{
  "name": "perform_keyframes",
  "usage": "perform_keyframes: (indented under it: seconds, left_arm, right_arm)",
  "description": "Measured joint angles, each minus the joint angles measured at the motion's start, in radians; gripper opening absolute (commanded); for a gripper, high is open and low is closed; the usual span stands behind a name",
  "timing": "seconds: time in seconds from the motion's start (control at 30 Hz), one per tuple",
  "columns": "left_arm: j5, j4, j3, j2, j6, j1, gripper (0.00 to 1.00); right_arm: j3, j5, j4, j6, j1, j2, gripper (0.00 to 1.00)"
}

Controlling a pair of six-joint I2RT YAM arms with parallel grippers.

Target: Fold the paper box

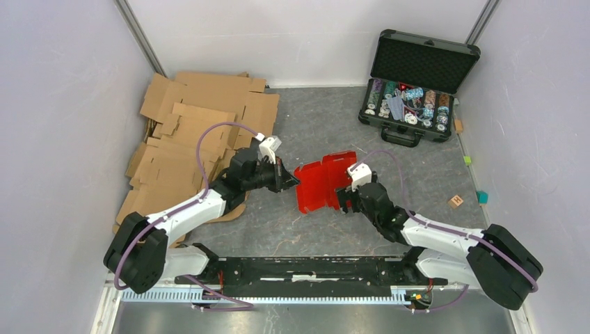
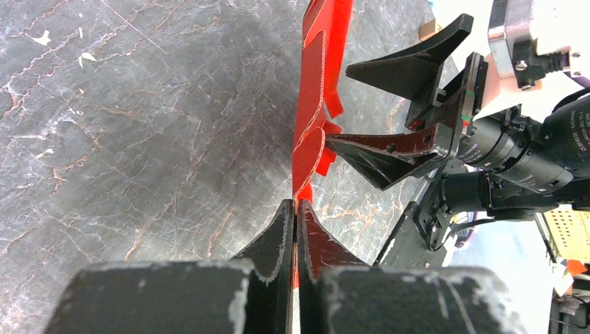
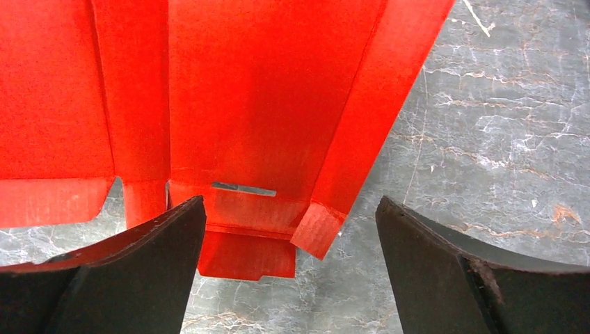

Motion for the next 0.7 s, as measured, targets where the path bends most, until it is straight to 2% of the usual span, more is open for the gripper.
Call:
perform_keyframes:
  seconds: [0.27, 0.5, 0.7]
  left_arm:
    - [0.000, -0.001, 0.000, 0.003, 0.023, -0.001, 0.04]
    - [-0.017, -0.047, 0.004, 0.011, 0.050, -0.008, 0.04]
    - [-0.045, -0.093, 0.038, 0.030, 0.052, -0.024, 0.04]
  right_arm:
    - [0.021, -0.046, -0.026, -0.016, 0.000, 0.066, 0.97]
    - [0.020, -0.047, -0.007, -0.020, 0.000, 0.008, 0.98]
    - [0.021, -0.016, -0.049, -0.010, 0.000, 0.045, 0.98]
